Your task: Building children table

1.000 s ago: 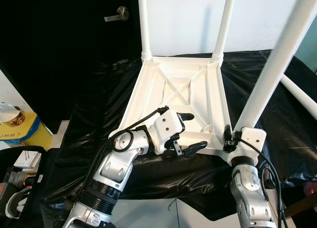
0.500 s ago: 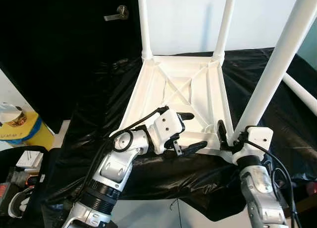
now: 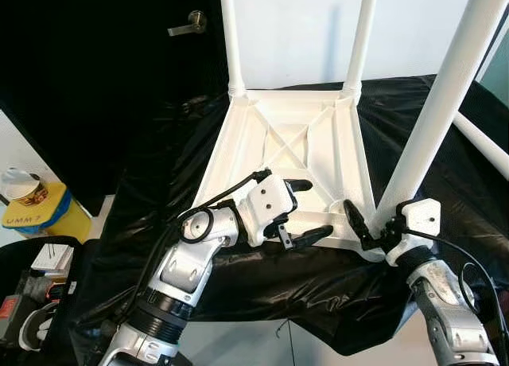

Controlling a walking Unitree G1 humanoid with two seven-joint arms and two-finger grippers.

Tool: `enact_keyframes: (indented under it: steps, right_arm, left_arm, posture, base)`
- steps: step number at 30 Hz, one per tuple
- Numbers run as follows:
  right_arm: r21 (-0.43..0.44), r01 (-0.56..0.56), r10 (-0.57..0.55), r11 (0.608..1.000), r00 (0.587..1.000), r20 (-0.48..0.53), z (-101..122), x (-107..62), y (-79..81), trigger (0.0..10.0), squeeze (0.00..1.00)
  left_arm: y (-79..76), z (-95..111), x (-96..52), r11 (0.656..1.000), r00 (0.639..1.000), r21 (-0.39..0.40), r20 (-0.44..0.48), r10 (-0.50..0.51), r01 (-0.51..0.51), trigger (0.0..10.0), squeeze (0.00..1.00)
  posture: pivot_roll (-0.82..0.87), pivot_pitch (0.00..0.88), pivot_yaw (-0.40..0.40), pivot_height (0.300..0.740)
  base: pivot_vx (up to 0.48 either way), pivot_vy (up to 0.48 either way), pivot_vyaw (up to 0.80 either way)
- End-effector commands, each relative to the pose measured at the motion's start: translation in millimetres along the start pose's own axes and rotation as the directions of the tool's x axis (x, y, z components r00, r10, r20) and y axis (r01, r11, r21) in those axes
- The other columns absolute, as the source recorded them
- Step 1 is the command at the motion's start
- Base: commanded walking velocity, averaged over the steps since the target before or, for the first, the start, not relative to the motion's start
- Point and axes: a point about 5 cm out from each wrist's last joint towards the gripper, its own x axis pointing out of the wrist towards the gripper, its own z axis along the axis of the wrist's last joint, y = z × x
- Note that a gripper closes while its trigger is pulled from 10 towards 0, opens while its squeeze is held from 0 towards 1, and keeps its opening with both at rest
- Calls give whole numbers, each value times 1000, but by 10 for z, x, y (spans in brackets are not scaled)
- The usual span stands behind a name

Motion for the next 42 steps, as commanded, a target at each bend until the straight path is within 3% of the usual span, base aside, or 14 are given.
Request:
enact_keyframes:
  steps: [1,3,4,5,8,9,16,17,18,34,37,39,41,42]
  right_arm:
    - [3,-32,32,999,999,-15,-15,26,7,10000,0]
    - [2,-44,44,999,999,-21,-20,32,-5,10000,0]
    - [-2,-51,50,999,998,-28,-29,30,-17,6275,0]
    - [1,-59,59,998,998,-37,-42,25,-26,1333,0]
    - [-4,-72,72,997,996,-53,-66,15,-40,1333,0]
    - [-2,-76,75,997,995,-65,-94,1,-48,0,0]
    - [24,-75,77,997,991,-107,-195,-48,-52,0,0]
    - [31,-71,74,997,991,-115,-215,-55,-53,7765,0]
    - [39,-60,65,997,990,-121,-231,-59,-56,10000,0]
    - [70,252,-235,965,952,-194,-355,-25,44,10000,0]
    - [69,365,-342,929,913,-225,-386,-24,90,10000,0]
    - [62,510,-481,858,839,-254,-420,-37,128,10000,0]
    - [62,510,-481,858,839,-254,-420,-37,128,10000,0]
    - [60,575,-542,816,797,-267,-433,-43,160,10000,0]
  left_arm:
    - [56,-4,-6,998,998,4,-10,56,-56,10000,0]
    - [57,-3,-3,998,998,5,-10,56,-56,10000,0]
    - [56,0,-1,998,998,6,-8,56,-56,10000,0]
    - [58,3,1,998,998,7,-7,57,-57,10000,0]
    - [61,6,4,998,998,7,-6,58,-58,10000,0]
    - [62,5,3,998,998,8,-5,60,-59,10000,0]
    - [58,6,-1,998,998,11,-4,60,-60,10000,0]
    - [58,6,-1,998,998,11,-4,60,-60,10000,0]
    - [58,8,-1,998,998,11,-4,59,-59,10000,0]
    - [24,-1,-7,999,999,7,-7,48,-48,10000,0]
    - [14,-2,-10,999,999,5,-7,47,-47,10000,0]
    - [1,-5,-15,999,999,2,-8,47,-47,10000,0]
    - [1,-5,-15,999,999,2,-8,47,-47,10000,0]
    - [-2,-6,-19,999,999,1,-8,49,-49,10000,0]
  posture:
    - [-185,0,80,740]
    - [-184,0,80,740]
    - [-184,0,80,740]
    - [-184,0,78,740]
    - [-183,0,77,740]
    - [-182,0,75,740]
    - [-182,0,77,740]
    - [-182,0,76,740]
    - [-183,0,77,740]
    - [-180,0,71,740]
    - [-179,0,71,740]
    - [-173,0,64,740]
    - [-173,0,64,740]
    - [-169,0,61,740]
  base:
    - [0,0,0]
    - [0,0,0]
    - [0,0,0]
    - [0,0,0]
    - [0,0,0]
    - [0,0,0]
    - [0,0,0]
    - [0,0,0]
    - [0,0,0]
    - [0,0,0]
    - [0,0,0]
    - [0,0,0]
    - [0,0,0]
    - [0,0,0]
